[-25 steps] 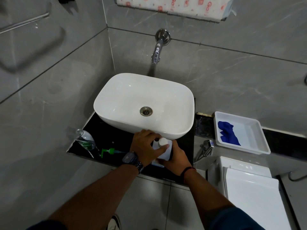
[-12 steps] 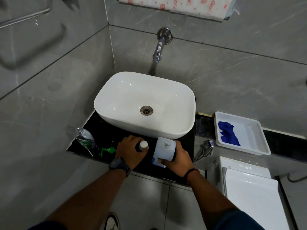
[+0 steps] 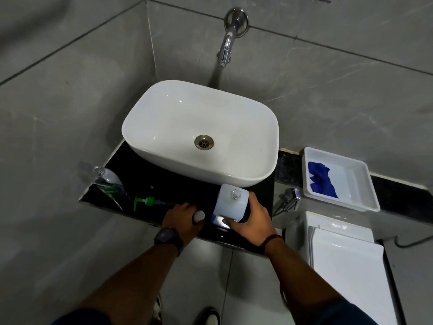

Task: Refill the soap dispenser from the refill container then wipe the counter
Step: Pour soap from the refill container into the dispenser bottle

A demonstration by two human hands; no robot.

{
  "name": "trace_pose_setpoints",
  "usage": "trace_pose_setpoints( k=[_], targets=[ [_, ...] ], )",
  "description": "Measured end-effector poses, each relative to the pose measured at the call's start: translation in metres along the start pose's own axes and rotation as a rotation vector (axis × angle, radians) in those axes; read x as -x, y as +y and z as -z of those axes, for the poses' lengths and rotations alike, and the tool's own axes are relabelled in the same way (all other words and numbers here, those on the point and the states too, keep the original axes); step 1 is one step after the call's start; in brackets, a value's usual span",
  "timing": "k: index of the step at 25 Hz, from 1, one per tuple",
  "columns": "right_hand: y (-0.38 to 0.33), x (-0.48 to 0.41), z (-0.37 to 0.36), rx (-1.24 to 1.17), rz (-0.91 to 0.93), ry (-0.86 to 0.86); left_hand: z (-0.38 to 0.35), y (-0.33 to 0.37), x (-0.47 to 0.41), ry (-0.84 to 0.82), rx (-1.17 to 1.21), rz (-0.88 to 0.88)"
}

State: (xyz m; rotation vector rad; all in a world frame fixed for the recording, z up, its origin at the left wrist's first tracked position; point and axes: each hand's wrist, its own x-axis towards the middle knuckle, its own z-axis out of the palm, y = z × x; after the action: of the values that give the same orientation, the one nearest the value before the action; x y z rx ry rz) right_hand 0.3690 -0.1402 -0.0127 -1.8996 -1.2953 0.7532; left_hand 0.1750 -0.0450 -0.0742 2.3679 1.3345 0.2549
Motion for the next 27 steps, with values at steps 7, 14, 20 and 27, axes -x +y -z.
trace_pose_setpoints(
  k=[7,14,20,27],
  targets=[
    [-0.002,-0.001,-0.002,0.002,0.009,0.001,0.015,-0.009,0.004,0.170,0.320,0.131],
    [-0.009,-0.002,-0.001,0.038,0.008,-0.008,0.070,-0.063,0.001,0.862,0.477,0.574],
    [-0.005,-0.004,-0.003,0.056,-0.014,0.002,0.090,-0.109,0.003,0.931,0.426,0.808],
    [-0.008,-0.009,-0.005,0.020,-0.024,0.007,0.083,-0.142,-0.013,0.648,0.591,0.712]
  ],
)
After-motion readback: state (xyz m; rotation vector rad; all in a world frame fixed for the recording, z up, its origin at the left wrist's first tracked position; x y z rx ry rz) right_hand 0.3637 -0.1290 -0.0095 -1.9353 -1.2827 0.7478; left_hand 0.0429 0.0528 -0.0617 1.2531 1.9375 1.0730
